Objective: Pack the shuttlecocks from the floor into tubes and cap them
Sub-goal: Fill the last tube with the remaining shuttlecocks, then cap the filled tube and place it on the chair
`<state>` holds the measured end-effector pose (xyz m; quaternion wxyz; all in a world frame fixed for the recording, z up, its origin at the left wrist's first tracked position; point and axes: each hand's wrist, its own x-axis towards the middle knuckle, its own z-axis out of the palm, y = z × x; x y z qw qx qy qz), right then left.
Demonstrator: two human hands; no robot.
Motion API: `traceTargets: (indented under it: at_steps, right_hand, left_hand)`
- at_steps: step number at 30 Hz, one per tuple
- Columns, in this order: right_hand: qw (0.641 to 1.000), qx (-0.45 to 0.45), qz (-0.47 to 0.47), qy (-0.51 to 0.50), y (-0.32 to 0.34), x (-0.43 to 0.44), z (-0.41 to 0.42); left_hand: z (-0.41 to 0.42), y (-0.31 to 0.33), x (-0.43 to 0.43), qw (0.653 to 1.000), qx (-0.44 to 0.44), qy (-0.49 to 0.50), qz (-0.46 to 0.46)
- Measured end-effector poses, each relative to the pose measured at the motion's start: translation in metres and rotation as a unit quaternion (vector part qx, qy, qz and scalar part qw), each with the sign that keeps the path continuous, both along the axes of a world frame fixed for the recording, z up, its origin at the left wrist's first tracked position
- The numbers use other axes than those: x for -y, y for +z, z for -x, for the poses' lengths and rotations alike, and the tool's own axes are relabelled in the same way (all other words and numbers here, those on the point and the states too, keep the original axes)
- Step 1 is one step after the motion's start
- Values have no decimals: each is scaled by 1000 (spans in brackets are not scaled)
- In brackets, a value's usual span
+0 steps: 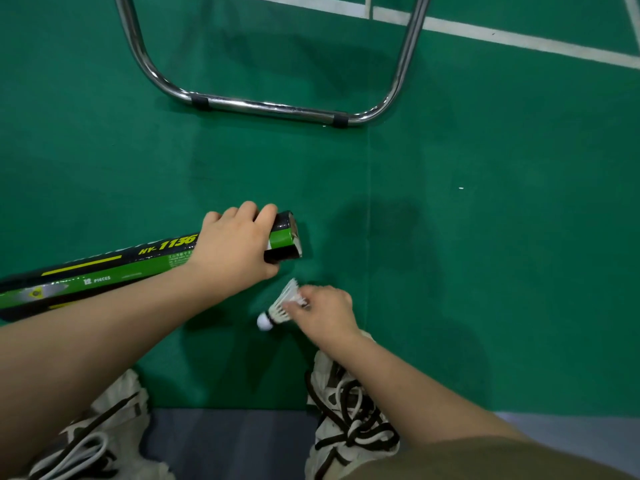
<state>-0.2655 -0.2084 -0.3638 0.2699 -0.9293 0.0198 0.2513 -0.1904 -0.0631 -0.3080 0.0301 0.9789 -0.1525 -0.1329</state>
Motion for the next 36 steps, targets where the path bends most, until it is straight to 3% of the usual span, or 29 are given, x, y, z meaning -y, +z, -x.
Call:
traceTargets:
  at_steps: [4, 8, 10, 15, 19, 24, 28, 31, 36]
  right_hand:
    - [959, 90, -135, -234, 23, 11, -22]
    - [910, 223, -154, -314, 44, 20, -43]
    - [912, 230, -162, -299, 49, 15, -50]
    - [937, 100, -268, -201, 56, -6, -49]
    - [945, 77, -292, -123, 73, -11, -48]
    - [973, 80, -218, 1, 128, -15, -76]
    - [978, 129, -156, 42, 179, -26, -96]
    - [968, 228, -86, 65, 216, -38, -106]
    - [889, 446, -10, 103, 274, -61, -119]
  left_hand:
    - [-2, 1, -8, 1000, 7, 13, 1]
    - [-2, 2, -9, 1000, 8, 17, 8]
    - [0, 2, -7, 1000, 7, 13, 8]
    - [3, 11, -2, 999, 27, 11, 24]
    - [3, 26, -3, 997, 55, 10, 56]
    - [-12, 65, -6, 987, 93, 50, 123]
    - [-27, 106, -12, 971, 104, 84, 199]
    - [-37, 143, -16, 952, 127, 97, 260]
    - [-50, 207, -22, 911, 148, 167, 346]
